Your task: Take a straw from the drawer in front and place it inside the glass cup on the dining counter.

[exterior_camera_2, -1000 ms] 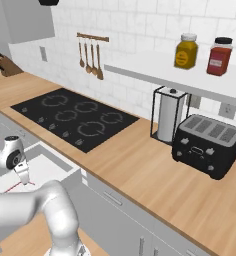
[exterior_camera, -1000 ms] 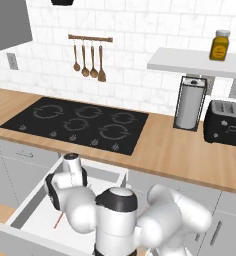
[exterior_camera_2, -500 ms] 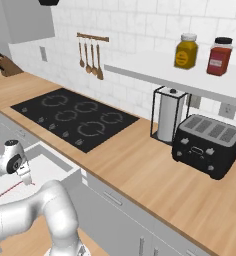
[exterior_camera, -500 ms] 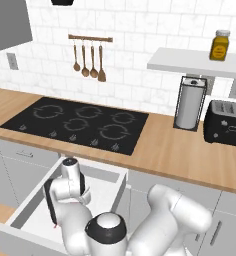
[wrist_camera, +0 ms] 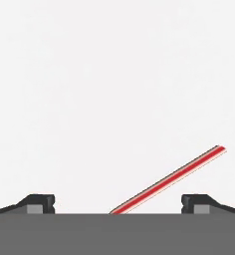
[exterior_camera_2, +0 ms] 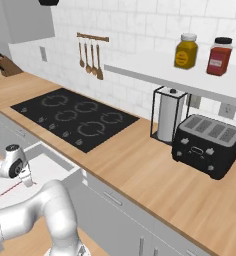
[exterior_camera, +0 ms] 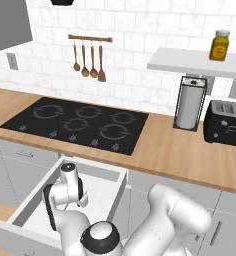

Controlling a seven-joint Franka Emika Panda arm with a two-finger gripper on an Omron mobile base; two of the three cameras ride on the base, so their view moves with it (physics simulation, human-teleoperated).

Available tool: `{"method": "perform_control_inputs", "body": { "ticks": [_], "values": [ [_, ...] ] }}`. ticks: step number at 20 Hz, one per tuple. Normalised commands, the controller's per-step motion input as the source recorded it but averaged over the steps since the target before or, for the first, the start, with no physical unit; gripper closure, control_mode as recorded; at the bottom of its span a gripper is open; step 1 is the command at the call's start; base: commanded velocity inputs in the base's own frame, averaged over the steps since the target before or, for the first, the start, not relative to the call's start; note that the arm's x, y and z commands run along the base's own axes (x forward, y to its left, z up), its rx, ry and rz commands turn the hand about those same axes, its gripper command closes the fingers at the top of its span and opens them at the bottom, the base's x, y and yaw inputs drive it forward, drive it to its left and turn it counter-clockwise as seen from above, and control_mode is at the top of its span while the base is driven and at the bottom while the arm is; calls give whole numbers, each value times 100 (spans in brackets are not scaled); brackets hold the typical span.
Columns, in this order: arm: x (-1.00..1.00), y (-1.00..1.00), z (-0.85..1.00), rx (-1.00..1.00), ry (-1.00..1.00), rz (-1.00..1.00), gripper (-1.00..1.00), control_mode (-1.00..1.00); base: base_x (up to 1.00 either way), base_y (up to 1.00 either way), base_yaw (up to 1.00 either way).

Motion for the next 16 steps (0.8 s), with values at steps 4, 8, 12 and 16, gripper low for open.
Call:
{"method": "perform_control_inputs", "body": {
  "ticks": [4, 8, 12, 16],
  "values": [
    [32, 26, -27, 0, -2, -2, -100, -100, 0, 0, 0],
    [-16, 33, -75, 1, 3, -1, 100, -100, 0, 0, 0],
    [-1, 24, -100, 2, 7, -4, 100, -100, 0, 0, 0],
    [-2, 26, -100, 0, 0, -4, 100, -100, 0, 0, 0]
  ]
}}
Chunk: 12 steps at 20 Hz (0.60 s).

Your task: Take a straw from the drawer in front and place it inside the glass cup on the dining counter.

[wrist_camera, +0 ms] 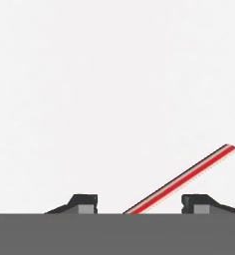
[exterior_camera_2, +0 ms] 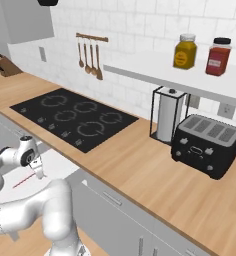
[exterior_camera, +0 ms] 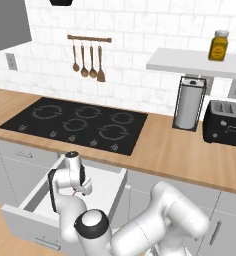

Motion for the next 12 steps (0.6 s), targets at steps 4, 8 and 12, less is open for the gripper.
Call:
{"method": "perform_control_inputs", "body": {
  "ticks": [4, 8, 12],
  "values": [
    [-42, 51, -100, 1, 0, -2, 100, -100, 0, 0, 0],
    [-77, 76, -99, 9, -8, 0, 100, -100, 0, 0, 0],
    [-55, 67, -100, 3, -11, 0, 100, -100, 0, 0, 0]
  ]
}}
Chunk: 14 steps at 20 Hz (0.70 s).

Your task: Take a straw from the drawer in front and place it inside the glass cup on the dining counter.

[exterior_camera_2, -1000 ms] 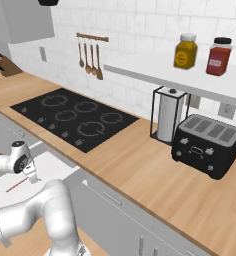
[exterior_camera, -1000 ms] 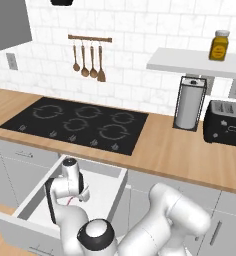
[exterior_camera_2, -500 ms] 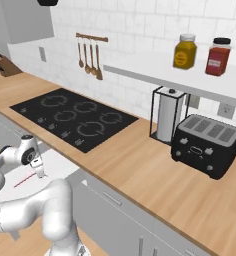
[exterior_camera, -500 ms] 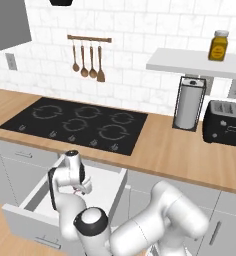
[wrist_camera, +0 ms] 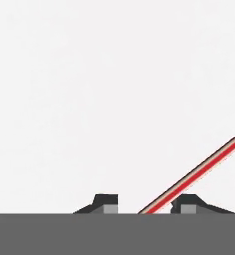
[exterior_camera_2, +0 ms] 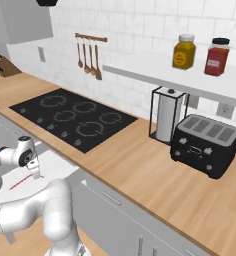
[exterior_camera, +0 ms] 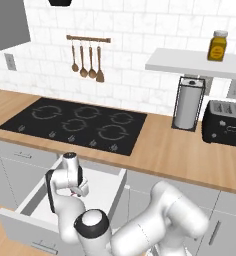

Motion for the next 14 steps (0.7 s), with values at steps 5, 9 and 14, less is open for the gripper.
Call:
{"method": "perform_control_inputs", "body": {
  "ticks": [5, 9, 14],
  "values": [
    [-95, 51, -34, 17, -21, 0, 100, -100, 0, 0, 0],
    [-57, 50, 70, 26, -6, -2, 100, -100, 0, 0, 0],
    [-50, 18, 99, 19, -3, -5, 100, -100, 0, 0, 0]
  ]
}}
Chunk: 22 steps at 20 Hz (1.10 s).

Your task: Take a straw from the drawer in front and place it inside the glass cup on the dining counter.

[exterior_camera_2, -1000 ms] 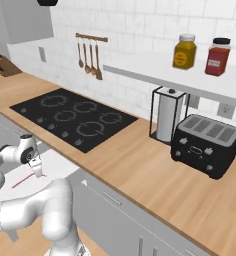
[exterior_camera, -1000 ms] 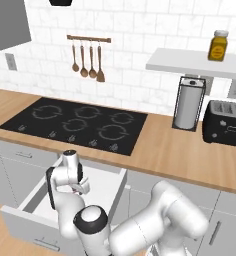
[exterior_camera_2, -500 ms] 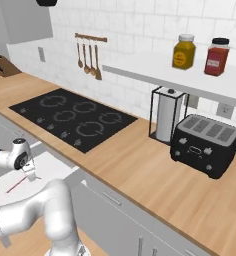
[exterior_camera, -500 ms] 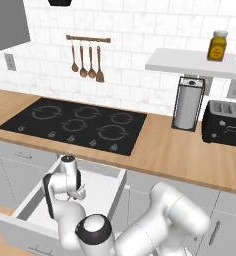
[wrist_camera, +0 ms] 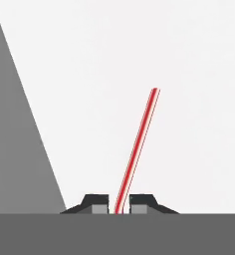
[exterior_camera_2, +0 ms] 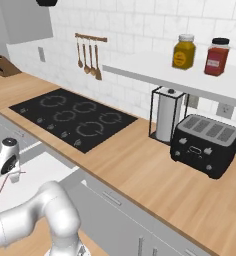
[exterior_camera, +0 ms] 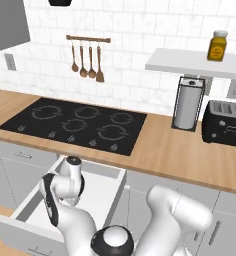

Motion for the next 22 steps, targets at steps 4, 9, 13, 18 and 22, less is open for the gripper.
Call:
{"method": "perform_control_inputs", "body": {
  "ticks": [4, 9, 13, 18, 22],
  "values": [
    [-43, 8, 100, 20, 1, 0, 100, -100, 0, 0, 0],
    [-61, -13, 100, 21, 0, 0, 100, -100, 0, 0, 0],
    [-86, -85, 100, 14, 0, -16, 100, -100, 0, 0, 0],
    [-69, -95, 100, 3, 1, -13, 100, -100, 0, 0, 0],
    [-38, -75, 100, -1, -1, -5, 100, -100, 0, 0, 0]
  ]
}}
